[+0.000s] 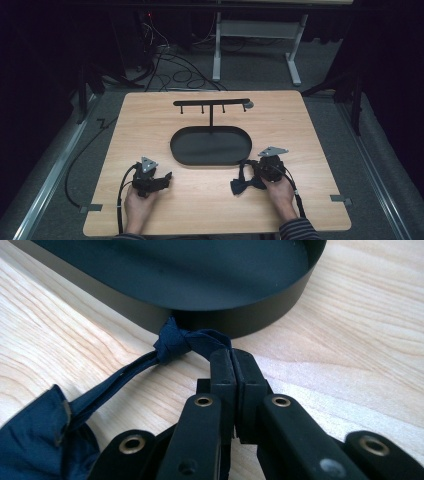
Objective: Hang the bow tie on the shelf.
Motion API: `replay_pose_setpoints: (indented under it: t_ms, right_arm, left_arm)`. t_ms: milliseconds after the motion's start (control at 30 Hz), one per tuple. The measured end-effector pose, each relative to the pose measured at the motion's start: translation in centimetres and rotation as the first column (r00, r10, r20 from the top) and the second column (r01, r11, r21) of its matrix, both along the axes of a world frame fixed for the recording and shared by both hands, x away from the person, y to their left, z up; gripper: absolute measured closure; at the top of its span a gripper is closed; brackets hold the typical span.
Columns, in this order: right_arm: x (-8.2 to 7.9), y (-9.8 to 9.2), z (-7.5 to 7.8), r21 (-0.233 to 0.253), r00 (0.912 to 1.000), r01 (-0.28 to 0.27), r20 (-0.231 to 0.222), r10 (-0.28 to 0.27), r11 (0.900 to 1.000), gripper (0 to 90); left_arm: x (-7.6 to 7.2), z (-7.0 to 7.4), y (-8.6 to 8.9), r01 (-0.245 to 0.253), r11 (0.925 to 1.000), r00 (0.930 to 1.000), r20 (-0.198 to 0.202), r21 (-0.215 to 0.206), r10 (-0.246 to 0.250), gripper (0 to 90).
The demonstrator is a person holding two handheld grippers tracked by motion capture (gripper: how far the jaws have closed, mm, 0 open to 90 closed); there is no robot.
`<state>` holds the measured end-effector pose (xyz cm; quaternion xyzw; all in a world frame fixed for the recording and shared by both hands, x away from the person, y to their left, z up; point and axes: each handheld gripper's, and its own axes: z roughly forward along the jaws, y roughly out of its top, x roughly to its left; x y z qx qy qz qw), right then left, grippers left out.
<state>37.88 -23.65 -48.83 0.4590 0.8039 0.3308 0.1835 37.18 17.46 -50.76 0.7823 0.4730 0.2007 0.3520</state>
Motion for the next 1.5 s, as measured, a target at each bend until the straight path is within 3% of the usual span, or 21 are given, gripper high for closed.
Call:
replay_pose_setpoints:
  t_ms: [267, 733, 1500]
  right_arm:
    - [-0.8, -0.4, 1.3, 0.053, 0.9995, -0.007, 0.030, 0.006, 0.999, 90.0]
    - [-1.6, 0.1, 3.9, 0.061, 0.9934, -0.058, 0.103, 0.051, 0.996, 90.0]
    - [-2.5, 0.7, 7.5, 0.071, 0.9875, -0.042, 0.155, 0.031, 0.997, 90.0]
  left_arm:
    - [0.0, 0.0, 0.0, 0.000, 1.0000, 1.0000, 0.000, 0.000, 0.000, 26.9]
    - [0.0, 0.0, 0.0, 0.000, 1.0000, 1.0000, 0.000, 0.000, 0.000, 26.9]
    - [-0.1, 0.0, 0.0, 0.012, 0.9999, 0.9999, 0.001, 0.000, -0.012, 26.7]
